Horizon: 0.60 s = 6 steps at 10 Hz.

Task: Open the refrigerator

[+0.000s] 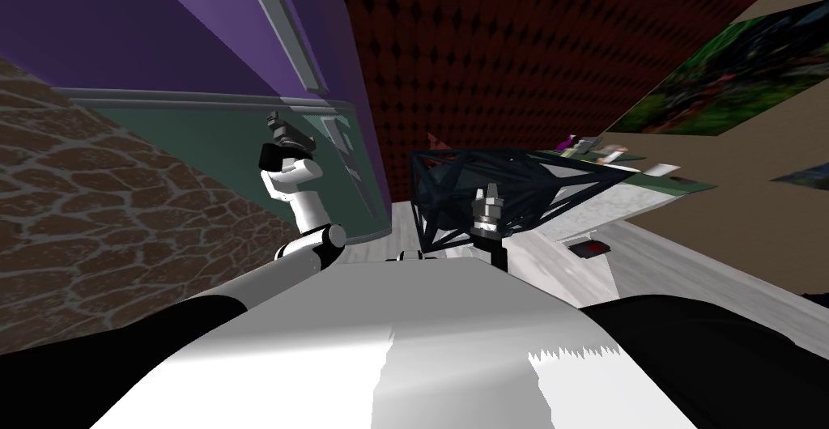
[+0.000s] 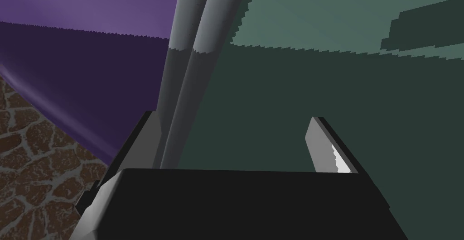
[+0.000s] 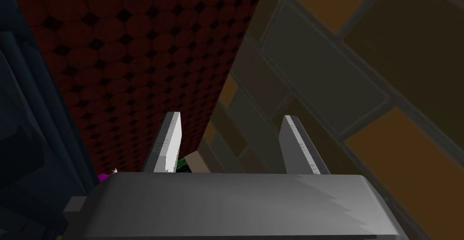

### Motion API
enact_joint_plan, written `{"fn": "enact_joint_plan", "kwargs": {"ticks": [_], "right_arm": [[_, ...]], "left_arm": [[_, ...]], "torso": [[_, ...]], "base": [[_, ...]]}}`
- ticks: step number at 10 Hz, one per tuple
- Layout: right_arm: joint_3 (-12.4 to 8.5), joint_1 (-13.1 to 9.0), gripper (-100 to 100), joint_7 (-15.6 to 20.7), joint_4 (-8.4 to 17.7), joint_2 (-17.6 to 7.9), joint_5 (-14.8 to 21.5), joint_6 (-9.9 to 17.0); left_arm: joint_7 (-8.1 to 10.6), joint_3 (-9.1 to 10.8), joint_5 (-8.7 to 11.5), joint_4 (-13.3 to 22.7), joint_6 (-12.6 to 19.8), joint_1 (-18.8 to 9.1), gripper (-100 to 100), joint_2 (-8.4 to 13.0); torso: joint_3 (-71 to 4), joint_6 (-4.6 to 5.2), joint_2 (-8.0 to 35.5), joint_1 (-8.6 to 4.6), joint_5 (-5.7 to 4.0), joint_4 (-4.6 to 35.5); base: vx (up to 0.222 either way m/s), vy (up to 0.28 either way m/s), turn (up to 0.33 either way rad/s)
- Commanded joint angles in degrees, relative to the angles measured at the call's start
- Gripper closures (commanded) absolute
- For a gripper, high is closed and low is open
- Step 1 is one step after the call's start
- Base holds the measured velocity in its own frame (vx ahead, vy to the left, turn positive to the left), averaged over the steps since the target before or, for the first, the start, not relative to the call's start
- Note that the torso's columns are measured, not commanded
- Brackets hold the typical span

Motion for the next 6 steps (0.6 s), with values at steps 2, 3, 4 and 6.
{"fn": "enact_joint_plan", "kwargs": {"ticks": [2,3,4,6], "right_arm": [[0.00,0.00,0,0.00,0.00,0.00,0.00,0.00],[0.00,0.00,0,0.00,0.00,0.00,0.00,0.00],[0.00,0.00,0,0.00,0.00,0.00,0.00,0.00],[0.00,0.00,0,0.00,0.00,0.00,0.00,0.00]], "left_arm": [[-0.64,2.77,-0.93,2.83,3.63,-5.32,-100,-0.06],[-1.08,4.57,-1.47,4.68,5.76,-7.17,-100,-0.03],[-1.08,4.57,-1.47,4.68,5.76,-8.13,-100,-0.03],[-1.56,6.35,-2.06,6.46,7.81,-10.80,-100,-0.09]], "torso": [[-0.02,0.01,-0.03,-0.04,-0.01,-0.01],[-0.01,0.02,-0.01,0.00,-0.01,0.00],[0.00,0.01,0.00,-0.07,-0.02,0.00],[0.01,0.01,0.02,0.02,0.01,0.01]], "base": [[0.000,-0.077,0.030],[-0.003,-0.098,0.044],[-0.005,-0.074,0.028],[-0.008,-0.068,0.034]]}}
